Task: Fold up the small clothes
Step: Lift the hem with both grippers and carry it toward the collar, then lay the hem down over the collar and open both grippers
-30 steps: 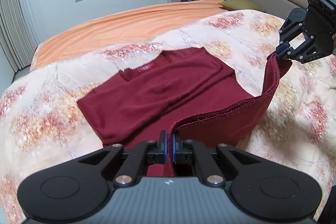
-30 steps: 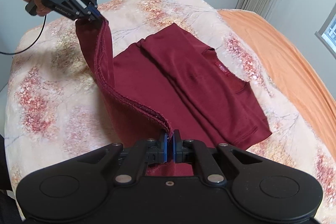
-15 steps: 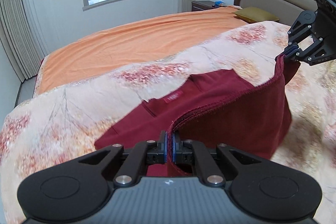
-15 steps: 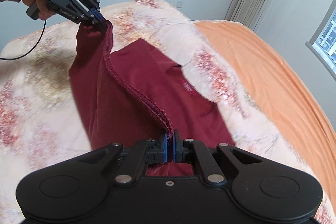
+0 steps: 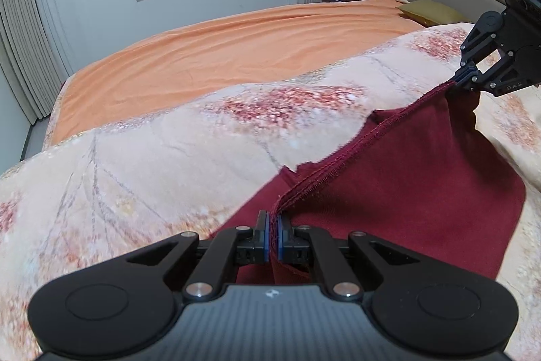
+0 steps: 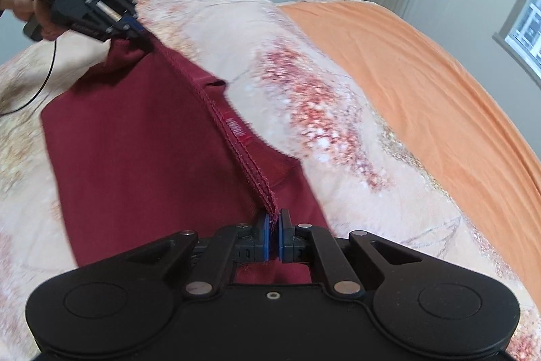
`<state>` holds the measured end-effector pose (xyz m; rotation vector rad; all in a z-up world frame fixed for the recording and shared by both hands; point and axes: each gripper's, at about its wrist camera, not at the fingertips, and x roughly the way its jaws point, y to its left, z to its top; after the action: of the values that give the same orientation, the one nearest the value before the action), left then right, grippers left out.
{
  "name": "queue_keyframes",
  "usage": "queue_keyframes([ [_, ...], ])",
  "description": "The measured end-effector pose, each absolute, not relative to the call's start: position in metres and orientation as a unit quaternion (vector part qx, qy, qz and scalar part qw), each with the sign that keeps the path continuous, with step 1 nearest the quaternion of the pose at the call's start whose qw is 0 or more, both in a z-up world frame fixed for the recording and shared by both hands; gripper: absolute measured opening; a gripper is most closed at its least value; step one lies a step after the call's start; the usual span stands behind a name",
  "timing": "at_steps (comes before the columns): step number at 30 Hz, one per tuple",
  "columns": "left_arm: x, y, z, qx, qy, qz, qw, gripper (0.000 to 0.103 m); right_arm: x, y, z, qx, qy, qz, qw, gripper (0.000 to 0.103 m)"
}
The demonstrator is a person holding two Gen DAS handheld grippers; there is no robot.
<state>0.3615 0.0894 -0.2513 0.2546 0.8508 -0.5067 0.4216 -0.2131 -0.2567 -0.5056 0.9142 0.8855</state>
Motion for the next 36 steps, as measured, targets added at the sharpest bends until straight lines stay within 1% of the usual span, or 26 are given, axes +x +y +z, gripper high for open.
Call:
queue_keyframes([
  [5,0.385,0.097,-0.267,0.103,0.422,-0.235,0.869,0.004,0.448,-0.206,-0.278,-0.222,0.435,0.396,0.778,0.004],
  [6,0.390,0.098,-0.272,0.100,0.430,-0.232,0.867,0.007,0.453,-0.204,-0.283,-0.222,0.439,0.393,0.777,0.004],
  [7,0.393,0.100,-0.276,0.094,0.438,-0.226,0.865,0.012,0.457,-0.202,-0.288,-0.221,0.443,0.390,0.776,0.004],
  [8,0.396,0.101,-0.279,0.085,0.445,-0.218,0.864,0.023,0.461,-0.200,-0.294,-0.217,0.449,0.386,0.776,0.005],
  [9,0.398,0.104,-0.281,0.076,0.447,-0.208,0.867,0.038,0.463,-0.198,-0.300,-0.216,0.454,0.381,0.776,0.005],
  [11,0.400,0.112,-0.281,0.051,0.440,-0.188,0.877,0.055,0.467,-0.196,-0.310,-0.210,0.464,0.366,0.779,0.006],
  [12,0.401,0.118,-0.279,0.030,0.437,-0.184,0.880,0.057,0.468,-0.196,-0.313,-0.207,0.467,0.355,0.783,0.010],
  [14,0.400,0.130,-0.275,-0.009,0.431,-0.179,0.884,0.059,0.469,-0.199,-0.316,-0.186,0.468,0.336,0.796,0.025],
  [15,0.397,0.135,-0.273,-0.022,0.427,-0.177,0.887,0.060,0.470,-0.203,-0.316,-0.173,0.466,0.324,0.805,0.030],
  [16,0.394,0.138,-0.271,-0.032,0.422,-0.174,0.889,0.060,0.471,-0.208,-0.315,-0.157,0.462,0.316,0.814,0.040],
  [17,0.390,0.142,-0.270,-0.044,0.418,-0.173,0.891,0.061,0.471,-0.214,-0.314,-0.136,0.459,0.312,0.821,0.046],
  [18,0.387,0.146,-0.269,-0.061,0.416,-0.175,0.890,0.067,0.472,-0.220,-0.313,-0.116,0.460,0.306,0.825,0.048],
  [19,0.387,0.150,-0.269,-0.083,0.419,-0.179,0.886,0.069,0.472,-0.225,-0.313,-0.099,0.463,0.302,0.827,0.050],
  [20,0.388,0.153,-0.271,-0.107,0.426,-0.190,0.878,0.073,0.472,-0.230,-0.314,-0.086,0.466,0.301,0.827,0.050],
  [21,0.392,0.156,-0.273,-0.127,0.437,-0.201,0.868,0.074,0.472,-0.233,-0.314,-0.076,0.467,0.302,0.828,0.050],
  [23,0.400,0.156,-0.276,-0.125,0.452,-0.202,0.860,0.074,0.469,-0.236,-0.313,-0.063,0.467,0.302,0.828,0.050],
  [25,0.406,0.154,-0.274,-0.122,0.450,-0.205,0.860,0.075,0.466,-0.238,-0.314,-0.061,0.468,0.306,0.827,0.050],
  [26,0.410,0.156,-0.275,-0.147,0.457,-0.222,0.849,0.083,0.466,-0.238,-0.315,-0.062,0.470,0.308,0.825,0.050],
  [27,0.414,0.158,-0.277,-0.184,0.468,-0.244,0.829,0.093,0.465,-0.238,-0.316,-0.063,0.471,0.309,0.824,0.050],
  [28,0.418,0.160,-0.281,-0.221,0.479,-0.264,0.807,0.095,0.464,-0.238,-0.316,-0.061,0.472,0.311,0.823,0.050],
  [29,0.419,0.161,-0.282,-0.239,0.481,-0.275,0.798,0.094,0.464,-0.239,-0.316,-0.056,0.471,0.313,0.823,0.050],
  [33,0.415,0.164,-0.272,-0.203,0.445,-0.206,0.847,0.093,0.468,-0.245,-0.312,-0.061,0.457,0.287,0.840,0.051],
  [35,0.412,0.167,-0.269,-0.183,0.441,-0.175,0.861,0.091,0.473,-0.250,-0.311,-0.055,0.454,0.263,0.850,0.056],
  [36,0.407,0.164,-0.265,-0.159,0.433,-0.172,0.870,0.091,0.475,-0.254,-0.311,-0.047,0.455,0.256,0.852,0.056],
])
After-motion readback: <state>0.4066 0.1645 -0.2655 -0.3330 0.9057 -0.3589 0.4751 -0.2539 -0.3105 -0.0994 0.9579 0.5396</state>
